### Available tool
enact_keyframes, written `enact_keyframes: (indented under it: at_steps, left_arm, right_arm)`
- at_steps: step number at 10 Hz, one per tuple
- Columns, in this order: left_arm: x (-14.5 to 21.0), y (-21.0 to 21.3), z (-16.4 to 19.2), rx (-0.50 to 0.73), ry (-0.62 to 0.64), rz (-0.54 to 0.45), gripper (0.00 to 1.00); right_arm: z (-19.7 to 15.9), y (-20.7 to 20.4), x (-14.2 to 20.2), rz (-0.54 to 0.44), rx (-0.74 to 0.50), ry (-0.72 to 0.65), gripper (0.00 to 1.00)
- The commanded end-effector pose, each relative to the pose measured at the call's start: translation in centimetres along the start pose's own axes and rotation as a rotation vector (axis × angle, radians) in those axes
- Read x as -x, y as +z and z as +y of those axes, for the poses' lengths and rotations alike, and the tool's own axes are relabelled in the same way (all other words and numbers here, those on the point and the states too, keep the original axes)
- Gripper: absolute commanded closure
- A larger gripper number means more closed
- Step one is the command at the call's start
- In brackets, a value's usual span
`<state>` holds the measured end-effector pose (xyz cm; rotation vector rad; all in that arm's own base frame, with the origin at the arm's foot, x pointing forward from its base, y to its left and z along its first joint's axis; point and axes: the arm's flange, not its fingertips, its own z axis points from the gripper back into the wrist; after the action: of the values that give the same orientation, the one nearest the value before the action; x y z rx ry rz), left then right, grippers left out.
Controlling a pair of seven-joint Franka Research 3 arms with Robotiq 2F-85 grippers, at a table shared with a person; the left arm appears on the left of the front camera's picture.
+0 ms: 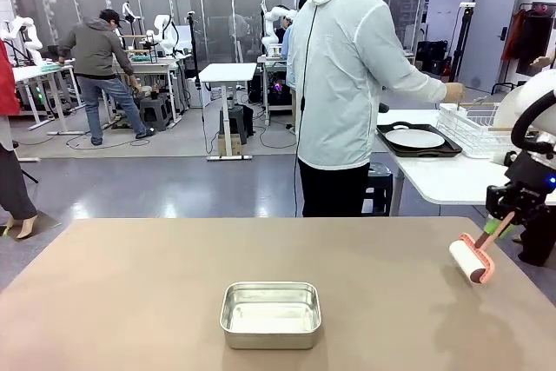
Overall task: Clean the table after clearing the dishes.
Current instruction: When the right (or left) Handle tray is removed, use the right hand (or left hand) to clean the right (or left) side of the table with the Lint Roller.
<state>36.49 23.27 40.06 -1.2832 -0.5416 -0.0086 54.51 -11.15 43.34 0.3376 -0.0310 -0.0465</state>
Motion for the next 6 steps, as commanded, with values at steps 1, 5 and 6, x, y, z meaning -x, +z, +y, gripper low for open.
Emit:
enact_keyframes:
  at_steps: [1,5,6]
  left_arm:
    - [0.2,0.2,-0.2,0.008,0.002,-0.007,0.00]
    - [0.2,0.2,-0.2,0.008,0.002,-0.007,0.00]
    - [0.2,0.2,-0.2,0.008,0.002,-0.007,0.00]
  right_arm:
    - [3.2,3.1,2.1,-0.025,0.067,0.013,0.80]
    - [6.0,5.9,3.2,-0.042,0.081,0.071,0.80]
    - [4.9,6.6,2.8,-0.052,0.081,0.077,0.80]
